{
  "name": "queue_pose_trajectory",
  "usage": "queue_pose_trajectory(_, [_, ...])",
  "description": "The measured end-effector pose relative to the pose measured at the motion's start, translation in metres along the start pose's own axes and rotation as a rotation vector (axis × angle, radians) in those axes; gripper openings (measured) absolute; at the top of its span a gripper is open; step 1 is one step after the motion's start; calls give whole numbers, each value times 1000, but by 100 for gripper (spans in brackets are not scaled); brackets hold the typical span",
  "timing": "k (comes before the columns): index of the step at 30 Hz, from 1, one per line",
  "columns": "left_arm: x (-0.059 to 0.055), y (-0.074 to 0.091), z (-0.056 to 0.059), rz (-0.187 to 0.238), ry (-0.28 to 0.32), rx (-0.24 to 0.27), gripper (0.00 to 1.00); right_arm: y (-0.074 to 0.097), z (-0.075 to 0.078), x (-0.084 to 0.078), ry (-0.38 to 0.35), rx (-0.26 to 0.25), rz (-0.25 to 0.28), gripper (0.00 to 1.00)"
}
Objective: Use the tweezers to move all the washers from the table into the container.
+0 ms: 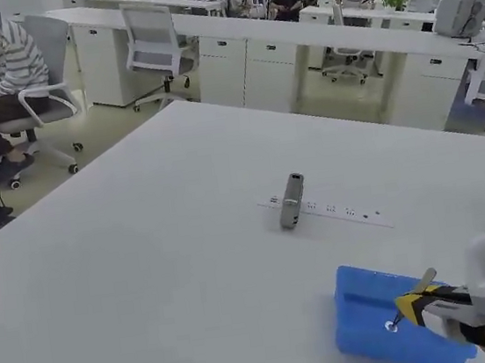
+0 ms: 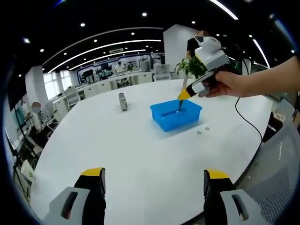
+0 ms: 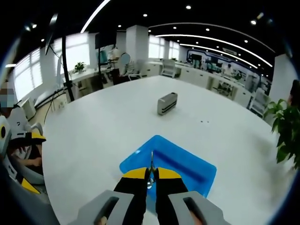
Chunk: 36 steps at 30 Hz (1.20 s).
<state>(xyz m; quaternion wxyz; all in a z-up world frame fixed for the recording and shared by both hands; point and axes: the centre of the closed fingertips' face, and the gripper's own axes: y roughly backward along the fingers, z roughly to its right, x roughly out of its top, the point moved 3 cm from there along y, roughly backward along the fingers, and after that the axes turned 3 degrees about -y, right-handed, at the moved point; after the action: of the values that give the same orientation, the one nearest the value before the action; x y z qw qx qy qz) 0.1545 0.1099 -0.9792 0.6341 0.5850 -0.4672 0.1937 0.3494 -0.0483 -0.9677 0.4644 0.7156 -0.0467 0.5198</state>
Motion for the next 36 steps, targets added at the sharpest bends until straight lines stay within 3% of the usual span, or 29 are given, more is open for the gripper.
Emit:
queue_pose_trajectory(14, [-3, -3, 2, -22, 2, -18, 88, -23, 4, -18, -43, 13, -53, 1])
queue_pose_trajectory(24, [-4, -3, 3, -32, 7, -21, 88, -37, 13, -25, -26, -19, -74, 1])
queue_pose_trajectory(36, [-4, -3, 3, -35, 2, -24, 87, -36, 9, -27, 8, -21, -76, 1])
